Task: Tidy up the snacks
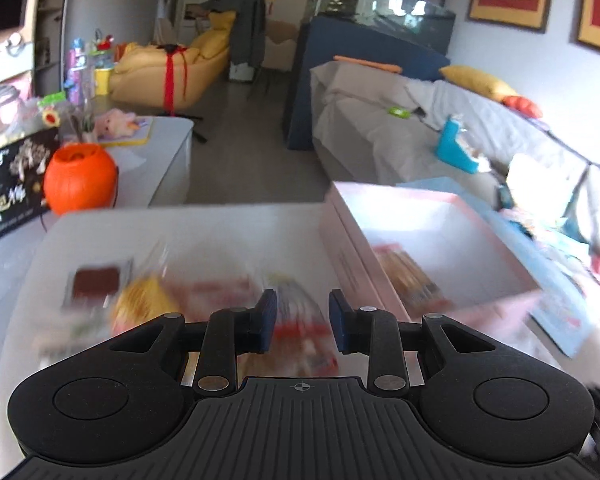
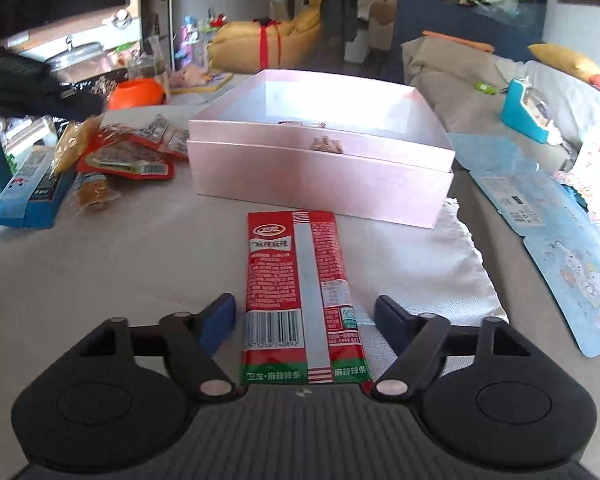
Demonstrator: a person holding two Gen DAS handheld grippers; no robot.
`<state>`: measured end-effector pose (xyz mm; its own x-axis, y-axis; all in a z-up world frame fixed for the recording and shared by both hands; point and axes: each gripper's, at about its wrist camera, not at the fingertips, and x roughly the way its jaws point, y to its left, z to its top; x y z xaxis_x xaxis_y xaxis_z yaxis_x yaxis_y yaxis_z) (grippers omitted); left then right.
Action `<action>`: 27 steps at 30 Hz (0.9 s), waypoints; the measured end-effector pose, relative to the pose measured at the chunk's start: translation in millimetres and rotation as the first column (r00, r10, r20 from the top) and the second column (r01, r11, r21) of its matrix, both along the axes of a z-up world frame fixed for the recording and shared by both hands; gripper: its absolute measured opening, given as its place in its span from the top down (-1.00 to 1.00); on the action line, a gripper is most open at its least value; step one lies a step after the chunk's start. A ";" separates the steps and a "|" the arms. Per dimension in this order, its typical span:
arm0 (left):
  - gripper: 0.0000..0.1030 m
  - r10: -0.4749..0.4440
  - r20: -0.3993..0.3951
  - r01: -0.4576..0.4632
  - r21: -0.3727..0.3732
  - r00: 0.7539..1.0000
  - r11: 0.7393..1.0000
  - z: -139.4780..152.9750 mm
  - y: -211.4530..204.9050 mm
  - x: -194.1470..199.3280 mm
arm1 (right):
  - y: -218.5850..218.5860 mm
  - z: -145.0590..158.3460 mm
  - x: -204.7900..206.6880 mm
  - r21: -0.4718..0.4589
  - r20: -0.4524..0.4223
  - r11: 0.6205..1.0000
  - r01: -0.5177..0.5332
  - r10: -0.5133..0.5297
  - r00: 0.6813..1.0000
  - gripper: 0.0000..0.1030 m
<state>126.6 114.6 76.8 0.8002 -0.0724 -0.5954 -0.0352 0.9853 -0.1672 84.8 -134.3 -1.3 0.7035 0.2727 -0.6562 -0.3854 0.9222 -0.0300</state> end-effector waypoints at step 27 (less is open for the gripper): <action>0.47 -0.305 -0.109 0.316 0.109 0.946 0.942 -20.7 -42.4 -18.0 | -3.2 -2.9 4.9 0.041 -0.018 0.999 0.025 -0.024 1.000 -0.67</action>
